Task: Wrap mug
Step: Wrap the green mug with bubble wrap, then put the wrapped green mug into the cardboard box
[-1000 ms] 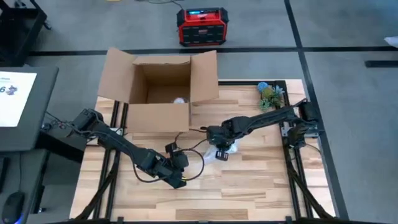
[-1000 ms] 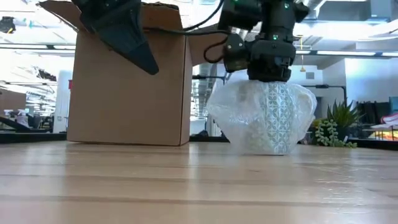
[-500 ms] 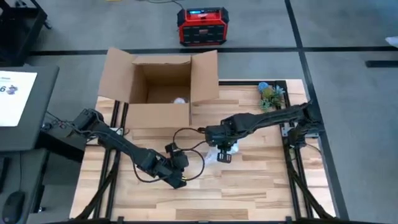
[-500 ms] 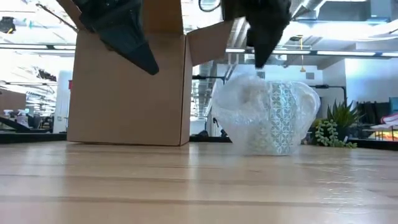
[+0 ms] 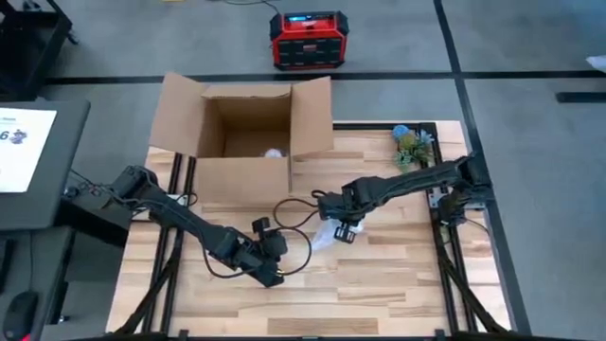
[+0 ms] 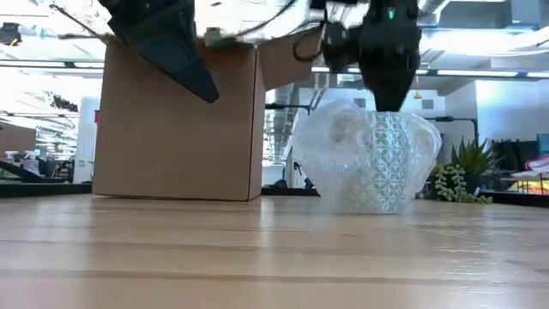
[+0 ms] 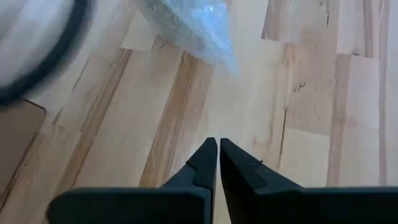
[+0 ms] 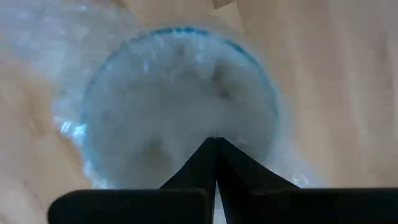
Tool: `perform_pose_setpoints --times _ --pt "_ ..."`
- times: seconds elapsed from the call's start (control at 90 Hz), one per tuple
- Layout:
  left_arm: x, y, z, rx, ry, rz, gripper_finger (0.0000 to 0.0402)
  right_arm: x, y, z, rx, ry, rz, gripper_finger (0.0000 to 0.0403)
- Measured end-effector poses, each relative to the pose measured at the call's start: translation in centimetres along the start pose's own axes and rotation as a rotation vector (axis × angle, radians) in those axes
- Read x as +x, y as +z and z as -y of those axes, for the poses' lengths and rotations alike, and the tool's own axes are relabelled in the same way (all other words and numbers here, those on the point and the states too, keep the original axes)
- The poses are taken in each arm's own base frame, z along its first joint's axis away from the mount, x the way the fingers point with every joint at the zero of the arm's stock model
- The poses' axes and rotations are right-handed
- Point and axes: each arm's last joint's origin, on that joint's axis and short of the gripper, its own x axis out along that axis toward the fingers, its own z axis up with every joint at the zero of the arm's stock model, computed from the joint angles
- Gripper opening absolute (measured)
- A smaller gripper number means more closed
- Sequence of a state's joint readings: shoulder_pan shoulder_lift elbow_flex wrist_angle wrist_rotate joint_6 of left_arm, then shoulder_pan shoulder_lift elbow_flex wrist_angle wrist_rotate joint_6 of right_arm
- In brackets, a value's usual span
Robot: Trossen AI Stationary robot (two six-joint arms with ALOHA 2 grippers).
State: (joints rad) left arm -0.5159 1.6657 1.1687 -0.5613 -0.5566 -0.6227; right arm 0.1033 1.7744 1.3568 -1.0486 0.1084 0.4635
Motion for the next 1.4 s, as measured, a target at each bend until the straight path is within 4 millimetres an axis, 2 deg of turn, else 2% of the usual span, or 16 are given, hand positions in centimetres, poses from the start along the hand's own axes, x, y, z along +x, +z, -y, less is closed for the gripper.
perform_pose_setpoints --times 0.222,0.344,0.5,0.722,0.967,1.056,1.189,1.4 --pt "0.0 0.1 0.0 -0.004 -0.003 0.005 0.0000 3.6 0.5 -0.3 -0.030 0.025 -0.008 0.0000" --pt "0.0 0.1 0.0 -0.005 -0.003 0.006 0.0000 4.0 0.9 -0.5 -0.064 0.022 -0.019 0.0000" --pt "0.0 0.1 0.0 -0.005 -0.004 0.006 0.0000 1.8 1.5 -1.0 -0.078 0.021 -0.028 0.0000" --pt "0.0 0.1 0.0 -0.005 -0.003 0.005 0.0000 -2.9 1.7 -2.3 -0.137 0.034 -0.002 0.0000" --pt "0.0 0.1 0.0 -0.004 -0.003 0.005 0.0000 -4.7 0.3 -4.3 -0.254 0.044 0.018 0.0004" --pt "0.0 0.1 0.0 -0.003 -0.003 0.004 0.0000 -4.7 -0.2 -5.0 -0.306 0.033 0.027 0.0023" --pt "0.0 0.1 0.0 -0.003 -0.004 0.004 0.0000 -3.9 -0.5 -5.5 -0.366 -0.036 0.073 0.0081" --pt "-0.1 0.1 0.3 0.015 -0.019 0.020 0.0000 -0.3 -0.8 -5.1 -0.411 0.035 0.040 0.0177"
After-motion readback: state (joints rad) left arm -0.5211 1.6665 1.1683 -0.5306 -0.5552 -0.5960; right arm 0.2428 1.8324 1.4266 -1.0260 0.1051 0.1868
